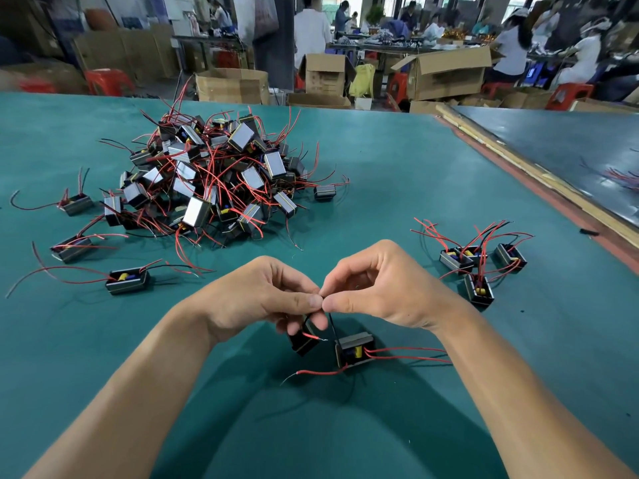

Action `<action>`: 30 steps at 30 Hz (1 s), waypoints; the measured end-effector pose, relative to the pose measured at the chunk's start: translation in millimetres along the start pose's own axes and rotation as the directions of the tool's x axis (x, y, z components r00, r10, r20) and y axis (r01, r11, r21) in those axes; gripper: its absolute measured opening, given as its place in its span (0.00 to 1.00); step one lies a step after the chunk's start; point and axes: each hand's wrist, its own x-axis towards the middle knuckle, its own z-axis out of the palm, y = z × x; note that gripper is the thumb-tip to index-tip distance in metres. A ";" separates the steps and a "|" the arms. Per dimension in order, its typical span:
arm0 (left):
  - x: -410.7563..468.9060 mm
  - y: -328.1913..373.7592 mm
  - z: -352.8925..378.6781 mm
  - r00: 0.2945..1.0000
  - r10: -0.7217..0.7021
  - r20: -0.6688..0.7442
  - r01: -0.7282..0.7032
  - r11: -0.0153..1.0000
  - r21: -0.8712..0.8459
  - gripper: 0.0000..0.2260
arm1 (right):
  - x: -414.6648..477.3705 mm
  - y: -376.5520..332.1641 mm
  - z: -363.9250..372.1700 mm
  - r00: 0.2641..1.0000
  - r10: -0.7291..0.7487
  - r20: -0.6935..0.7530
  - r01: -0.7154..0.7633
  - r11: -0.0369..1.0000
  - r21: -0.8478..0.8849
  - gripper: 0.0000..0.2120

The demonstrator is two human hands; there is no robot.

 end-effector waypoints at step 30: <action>8.2 -0.7 16.9 0.953 0.110 -0.283 -0.065 0.985 0.163 0.03 | 0.7 -4.5 -0.2 0.991 0.078 -0.107 -0.080 0.997 -0.015 0.06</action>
